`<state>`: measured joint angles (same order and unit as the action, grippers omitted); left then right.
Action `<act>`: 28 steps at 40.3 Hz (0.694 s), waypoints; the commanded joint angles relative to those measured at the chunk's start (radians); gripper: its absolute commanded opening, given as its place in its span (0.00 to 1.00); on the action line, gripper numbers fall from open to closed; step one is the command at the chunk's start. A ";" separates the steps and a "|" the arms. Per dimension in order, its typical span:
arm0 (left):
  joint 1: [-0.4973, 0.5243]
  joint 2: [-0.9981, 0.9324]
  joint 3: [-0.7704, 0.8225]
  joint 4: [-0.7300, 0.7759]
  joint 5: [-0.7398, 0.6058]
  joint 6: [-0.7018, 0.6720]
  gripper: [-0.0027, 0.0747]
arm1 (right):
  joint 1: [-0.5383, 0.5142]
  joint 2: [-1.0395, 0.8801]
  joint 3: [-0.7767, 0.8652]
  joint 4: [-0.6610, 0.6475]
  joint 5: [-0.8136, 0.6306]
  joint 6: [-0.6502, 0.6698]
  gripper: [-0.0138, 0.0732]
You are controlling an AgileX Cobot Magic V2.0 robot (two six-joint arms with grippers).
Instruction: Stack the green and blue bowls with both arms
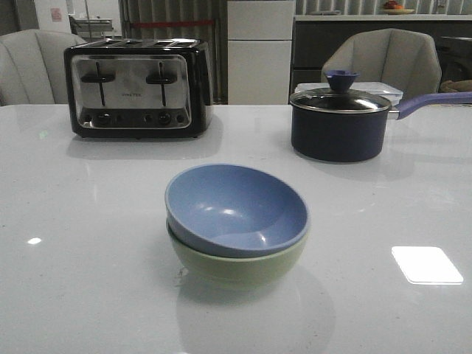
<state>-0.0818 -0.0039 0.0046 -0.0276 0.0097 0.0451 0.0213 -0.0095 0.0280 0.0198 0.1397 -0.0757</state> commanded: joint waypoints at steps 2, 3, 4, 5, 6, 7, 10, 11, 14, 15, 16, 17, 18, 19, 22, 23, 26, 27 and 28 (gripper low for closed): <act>0.004 -0.021 0.003 -0.008 -0.091 -0.009 0.16 | -0.007 -0.021 -0.003 0.033 -0.161 -0.001 0.22; 0.004 -0.021 0.003 -0.008 -0.091 -0.009 0.16 | -0.007 -0.021 -0.003 0.040 -0.169 -0.001 0.22; 0.004 -0.021 0.003 -0.008 -0.091 -0.009 0.16 | -0.007 -0.021 -0.003 0.047 -0.180 -0.001 0.22; 0.004 -0.021 0.003 -0.008 -0.091 -0.009 0.16 | -0.007 -0.021 -0.003 0.050 -0.189 -0.001 0.22; 0.004 -0.021 0.003 -0.008 -0.091 -0.009 0.16 | -0.007 -0.021 -0.003 0.051 -0.200 -0.001 0.22; 0.004 -0.021 0.003 -0.008 -0.091 -0.009 0.16 | -0.007 -0.021 -0.003 0.051 -0.207 -0.001 0.22; 0.004 -0.021 0.003 -0.008 -0.091 -0.009 0.16 | -0.007 -0.021 -0.003 0.054 -0.216 -0.001 0.22; 0.004 -0.021 0.003 -0.008 -0.091 -0.009 0.16 | -0.007 -0.021 -0.003 0.054 -0.215 -0.001 0.22; 0.004 -0.021 0.003 -0.008 -0.091 -0.009 0.16 | -0.007 -0.021 -0.003 0.057 -0.209 -0.001 0.22; 0.004 -0.021 0.003 -0.008 -0.091 -0.009 0.16 | -0.007 -0.021 -0.003 0.058 -0.208 -0.001 0.22; 0.004 -0.021 0.003 -0.008 -0.091 -0.009 0.16 | -0.007 -0.021 -0.003 0.058 -0.208 -0.001 0.22; 0.004 -0.021 0.003 -0.008 -0.091 -0.009 0.16 | -0.007 -0.021 -0.003 0.058 -0.207 -0.001 0.22; 0.004 -0.021 0.003 -0.008 -0.091 -0.009 0.16 | -0.007 -0.021 -0.003 0.059 -0.203 -0.001 0.22; 0.004 -0.021 0.003 -0.008 -0.091 -0.009 0.16 | -0.007 -0.021 -0.003 0.060 -0.201 -0.001 0.22; 0.004 -0.021 0.003 -0.008 -0.091 -0.009 0.16 | -0.007 -0.021 -0.003 0.060 -0.200 -0.001 0.22; 0.004 -0.021 0.003 -0.008 -0.091 -0.009 0.16 | -0.007 -0.021 -0.003 0.060 -0.200 -0.001 0.22; 0.004 -0.021 0.003 -0.008 -0.091 -0.009 0.16 | -0.007 -0.021 -0.003 0.060 -0.200 -0.001 0.22; 0.004 -0.021 0.003 -0.008 -0.091 -0.009 0.16 | -0.007 -0.021 -0.003 0.060 -0.200 -0.001 0.22; 0.004 -0.021 0.003 -0.008 -0.091 -0.009 0.16 | -0.007 -0.021 -0.003 0.060 -0.200 -0.001 0.22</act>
<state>-0.0812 -0.0039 0.0046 -0.0276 0.0079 0.0451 0.0213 -0.0095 0.0280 0.0724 0.0296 -0.0757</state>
